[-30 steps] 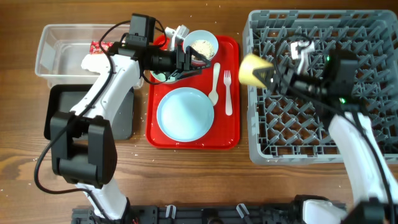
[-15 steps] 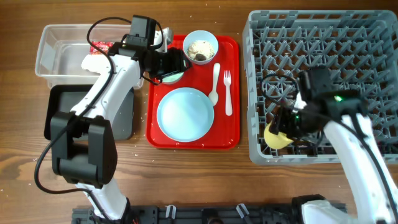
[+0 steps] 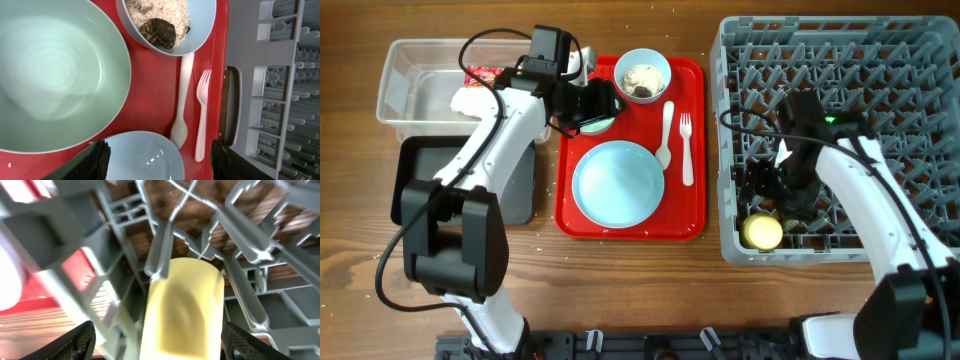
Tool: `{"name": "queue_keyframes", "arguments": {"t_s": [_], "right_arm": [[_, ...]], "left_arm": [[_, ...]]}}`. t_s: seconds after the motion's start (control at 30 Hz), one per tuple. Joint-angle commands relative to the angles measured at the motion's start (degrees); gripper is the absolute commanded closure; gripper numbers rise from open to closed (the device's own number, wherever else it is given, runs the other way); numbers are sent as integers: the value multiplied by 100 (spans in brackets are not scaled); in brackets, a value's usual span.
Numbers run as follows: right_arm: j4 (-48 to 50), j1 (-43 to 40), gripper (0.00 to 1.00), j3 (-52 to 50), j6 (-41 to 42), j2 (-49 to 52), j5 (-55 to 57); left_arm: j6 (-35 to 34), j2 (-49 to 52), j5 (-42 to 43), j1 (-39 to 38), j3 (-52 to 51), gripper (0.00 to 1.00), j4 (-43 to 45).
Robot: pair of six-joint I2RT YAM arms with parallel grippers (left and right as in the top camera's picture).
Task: Sort waste into correct bins and load items into the dishwasher rack
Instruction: 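Pass the yellow cup to the right gripper and place it in the rack, then grasp the white bowl with rice using the left gripper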
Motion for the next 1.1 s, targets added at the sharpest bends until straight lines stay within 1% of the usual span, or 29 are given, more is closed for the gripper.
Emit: {"name": "queue_keyframes", "arguments": {"t_s": [0.0,0.07,0.13,0.17,0.23,0.37,0.4,0.43,0.5,0.57,0.6,0.7,0.77,0.8,0.87,0.93,0.97,1.07], "right_arm": [[-164,31,19,750,-286,-520,-94],[-188,31,19,1300,-498,-616,-195],[195,37,21,1598,-581,-614,-555],[649,92,23,1620,-614,-612,-916],[1132,260,25,1620,-553,-568,-1093],[1733,1069,27,1620,-376,-116,-1062],[1902,1279,27,1620,-76,122,-905],[2052,1353,27,1620,-52,243,-907],[2402,1425,30,1620,79,452,-905],[2732,1438,31,1620,205,627,-907],[2774,1438,31,1620,341,625,-796],[2765,1252,30,1641,348,389,-605],[2527,927,27,1641,297,55,-577],[2409,769,27,1641,166,-118,-581],[2065,409,26,1641,-79,-555,-529],[1685,195,25,1641,-127,-962,-214],[1530,153,23,1641,-129,-1128,-24],[1217,155,23,1641,-144,-1331,131]], "left_arm": [[57,-133,-55,13,-2,35,2],[190,-326,-52,79,-2,35,4],[208,-627,-57,179,-2,35,0],[208,-802,-57,238,-2,35,-4],[205,-988,-103,306,-2,35,-116],[205,-994,-748,321,-4,35,-861],[205,-994,-962,321,-4,35,-1060],[203,-994,-1084,321,-4,35,-1141],[203,-994,-1198,321,-4,34,-1167],[208,-984,-1196,317,-4,36,-999],[332,-984,-1189,304,-4,38,-809],[505,-955,-1438,140,0,42,-450],[522,-780,-2074,-125,227,40,-348],[682,-645,-2197,-256,424,40,-352],[929,-166,-2459,-549,1016,37,-352],[1106,590,-2500,-822,1829,36,-358],[1250,1038,-2524,-1001,2262,36,-352],[1683,1856,-2924,-1449,2907,36,-306]]}}
